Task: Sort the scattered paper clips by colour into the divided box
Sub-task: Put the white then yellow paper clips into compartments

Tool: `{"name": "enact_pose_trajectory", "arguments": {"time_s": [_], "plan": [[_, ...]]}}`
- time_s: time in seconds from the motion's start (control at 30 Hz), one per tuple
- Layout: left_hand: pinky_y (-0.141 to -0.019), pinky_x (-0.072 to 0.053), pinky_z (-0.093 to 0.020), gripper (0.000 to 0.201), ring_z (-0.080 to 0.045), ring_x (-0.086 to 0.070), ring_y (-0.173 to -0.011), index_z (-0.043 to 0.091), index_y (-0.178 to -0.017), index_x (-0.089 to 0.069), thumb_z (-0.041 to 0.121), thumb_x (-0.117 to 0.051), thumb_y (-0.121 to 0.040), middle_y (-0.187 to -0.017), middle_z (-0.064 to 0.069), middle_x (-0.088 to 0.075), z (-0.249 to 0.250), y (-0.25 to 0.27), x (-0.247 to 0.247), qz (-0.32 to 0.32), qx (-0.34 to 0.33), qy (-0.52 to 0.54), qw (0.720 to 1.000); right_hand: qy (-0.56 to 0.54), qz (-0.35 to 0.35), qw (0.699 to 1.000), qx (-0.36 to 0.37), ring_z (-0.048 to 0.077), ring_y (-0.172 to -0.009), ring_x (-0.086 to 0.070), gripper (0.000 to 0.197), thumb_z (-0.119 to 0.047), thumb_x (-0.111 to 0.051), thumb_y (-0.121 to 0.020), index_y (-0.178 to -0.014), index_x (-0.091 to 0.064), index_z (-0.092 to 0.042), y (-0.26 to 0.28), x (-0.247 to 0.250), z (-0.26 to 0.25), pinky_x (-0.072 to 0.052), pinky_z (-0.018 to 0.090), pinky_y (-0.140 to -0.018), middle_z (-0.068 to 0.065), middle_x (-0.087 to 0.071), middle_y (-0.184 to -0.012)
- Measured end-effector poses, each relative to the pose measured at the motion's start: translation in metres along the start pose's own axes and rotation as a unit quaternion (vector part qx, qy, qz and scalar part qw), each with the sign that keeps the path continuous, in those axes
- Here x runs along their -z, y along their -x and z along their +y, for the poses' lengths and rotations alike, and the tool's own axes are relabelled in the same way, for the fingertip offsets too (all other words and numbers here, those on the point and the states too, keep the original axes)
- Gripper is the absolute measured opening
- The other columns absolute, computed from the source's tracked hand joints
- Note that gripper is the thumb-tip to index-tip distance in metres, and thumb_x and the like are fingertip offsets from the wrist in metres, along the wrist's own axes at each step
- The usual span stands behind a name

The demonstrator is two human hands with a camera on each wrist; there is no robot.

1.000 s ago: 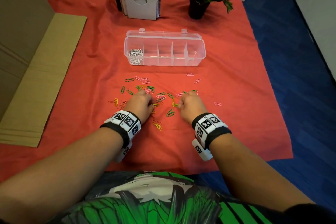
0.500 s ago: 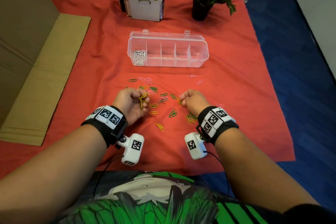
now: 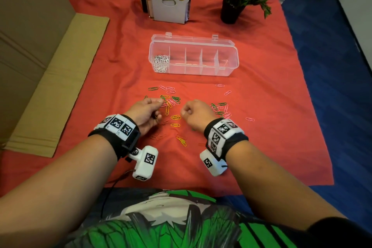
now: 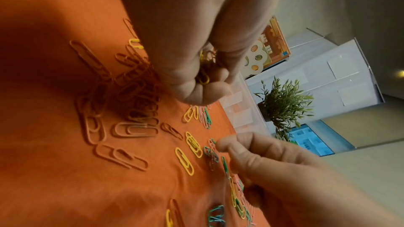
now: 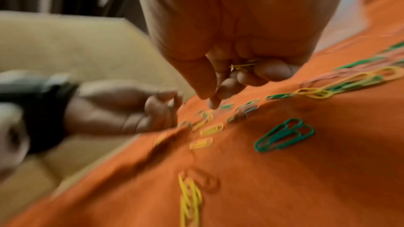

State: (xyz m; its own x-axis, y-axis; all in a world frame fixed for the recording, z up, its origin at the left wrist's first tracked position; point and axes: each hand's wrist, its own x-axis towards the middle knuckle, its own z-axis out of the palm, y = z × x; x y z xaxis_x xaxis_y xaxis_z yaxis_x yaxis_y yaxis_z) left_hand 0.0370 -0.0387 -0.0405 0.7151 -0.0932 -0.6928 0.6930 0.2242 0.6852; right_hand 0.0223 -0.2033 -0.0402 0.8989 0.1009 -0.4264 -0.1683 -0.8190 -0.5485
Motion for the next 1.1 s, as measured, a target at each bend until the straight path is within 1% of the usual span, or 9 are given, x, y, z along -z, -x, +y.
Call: {"name": "enact_pose_trajectory", "arguments": {"time_s": [0.13, 0.33, 0.43, 0.53, 0.63, 0.77, 0.9, 1.03, 1.1], "plan": [[-0.040, -0.043, -0.010, 0.020, 0.001, -0.042, -0.036, 0.015, -0.084, -0.057, 0.009, -0.042, -0.095, -0.070, 0.001, -0.045, 0.002, -0.002, 0.003, -0.004, -0.015, -0.034, 0.999, 0.154, 0.017, 0.984, 0.082, 0.029, -0.108, -0.043, 0.031, -0.031, -0.062, -0.082, -0.108, -0.056, -0.016, 0.006, -0.020, -0.008, -0.041, 0.038, -0.093, 0.009, -0.049, -0.111], [-0.041, -0.049, -0.016, 0.024, -0.004, -0.053, -0.039, 0.013, -0.079, -0.057, 0.026, -0.045, -0.095, -0.048, 0.004, -0.049, 0.011, -0.002, 0.008, -0.015, 0.072, 0.062, 0.995, 0.222, 0.029, 0.966, 0.131, 0.033, -0.107, -0.044, 0.025, -0.012, -0.057, -0.082, -0.106, -0.052, -0.009, 0.013, -0.030, -0.001, -0.042, 0.042, -0.087, 0.013, -0.047, -0.113], [-0.033, -0.033, -0.011, 0.018, -0.003, -0.037, -0.031, 0.019, -0.071, -0.055, 0.028, -0.064, -0.084, -0.043, 0.008, -0.044, 0.003, -0.008, 0.002, 0.055, 0.020, -0.114, 0.992, 0.126, -0.001, 0.987, 0.098, 0.031, -0.104, -0.050, 0.016, -0.007, -0.050, -0.084, -0.100, -0.055, -0.007, 0.010, -0.025, 0.005, -0.040, 0.035, -0.086, 0.015, -0.054, -0.108], [-0.046, -0.036, -0.020, 0.023, -0.016, -0.048, -0.048, 0.016, -0.065, -0.062, 0.035, -0.071, -0.075, -0.056, -0.001, -0.057, -0.006, -0.011, -0.004, 0.116, -0.111, -0.426, 0.890, -0.075, -0.032, 0.997, 0.010, 0.020, -0.082, -0.051, 0.012, -0.008, -0.048, -0.090, -0.097, -0.057, -0.011, 0.011, -0.011, 0.013, -0.037, 0.027, -0.070, 0.003, -0.056, -0.084], [-0.065, -0.043, -0.028, 0.020, -0.027, -0.062, -0.074, 0.014, -0.075, -0.069, 0.034, -0.071, -0.073, -0.074, -0.010, -0.067, -0.010, -0.011, -0.011, 0.137, -0.184, -0.587, 0.776, -0.301, -0.075, 0.949, -0.056, 0.010, -0.059, -0.042, 0.021, -0.004, -0.042, -0.093, -0.093, -0.057, -0.017, 0.021, -0.001, 0.019, -0.035, 0.018, -0.049, -0.004, -0.044, -0.069], [-0.075, -0.049, -0.032, 0.010, -0.032, -0.065, -0.086, 0.013, -0.078, -0.072, 0.016, -0.062, -0.074, -0.085, -0.014, -0.071, -0.011, -0.010, -0.019, 0.121, -0.196, -0.614, 0.755, -0.519, -0.118, 0.830, -0.165, 0.012, -0.053, -0.040, 0.020, -0.008, -0.044, -0.090, -0.072, -0.049, -0.016, 0.034, 0.002, 0.019, -0.031, 0.021, -0.042, 0.000, -0.043, -0.066], [-0.071, -0.045, -0.030, 0.016, -0.033, -0.065, -0.085, 0.007, -0.075, -0.071, 0.011, -0.056, -0.078, -0.083, -0.018, -0.072, -0.012, -0.004, -0.022, 0.092, -0.192, -0.625, 0.751, -0.142, -0.119, 0.979, -0.085, 0.023, -0.072, -0.054, 0.016, -0.024, -0.054, -0.088, -0.072, -0.050, -0.022, 0.039, -0.013, 0.017, -0.038, 0.028, -0.063, 0.007, -0.058, -0.080], [-0.072, -0.044, -0.034, 0.017, -0.034, -0.062, -0.089, 0.006, -0.080, -0.068, 0.015, -0.053, -0.083, -0.089, -0.022, -0.069, -0.014, 0.002, -0.018, 0.090, -0.169, -0.585, 0.788, 0.162, -0.054, 0.984, 0.045, 0.032, -0.107, -0.054, 0.029, -0.033, -0.055, -0.084, -0.103, -0.054, -0.011, 0.053, -0.032, 0.015, -0.045, 0.037, -0.089, 0.015, -0.055, -0.113], [-0.066, -0.045, -0.036, 0.016, -0.034, -0.061, -0.077, 0.010, -0.069, -0.060, 0.018, -0.053, -0.081, -0.082, -0.025, -0.065, -0.011, 0.005, -0.019, 0.077, -0.102, -0.484, 0.866, 0.191, -0.022, 0.978, 0.082, 0.034, -0.109, -0.053, 0.028, -0.022, -0.054, -0.082, -0.106, -0.050, -0.008, 0.055, -0.040, 0.015, -0.046, 0.041, -0.091, 0.015, -0.053, -0.112]]}}
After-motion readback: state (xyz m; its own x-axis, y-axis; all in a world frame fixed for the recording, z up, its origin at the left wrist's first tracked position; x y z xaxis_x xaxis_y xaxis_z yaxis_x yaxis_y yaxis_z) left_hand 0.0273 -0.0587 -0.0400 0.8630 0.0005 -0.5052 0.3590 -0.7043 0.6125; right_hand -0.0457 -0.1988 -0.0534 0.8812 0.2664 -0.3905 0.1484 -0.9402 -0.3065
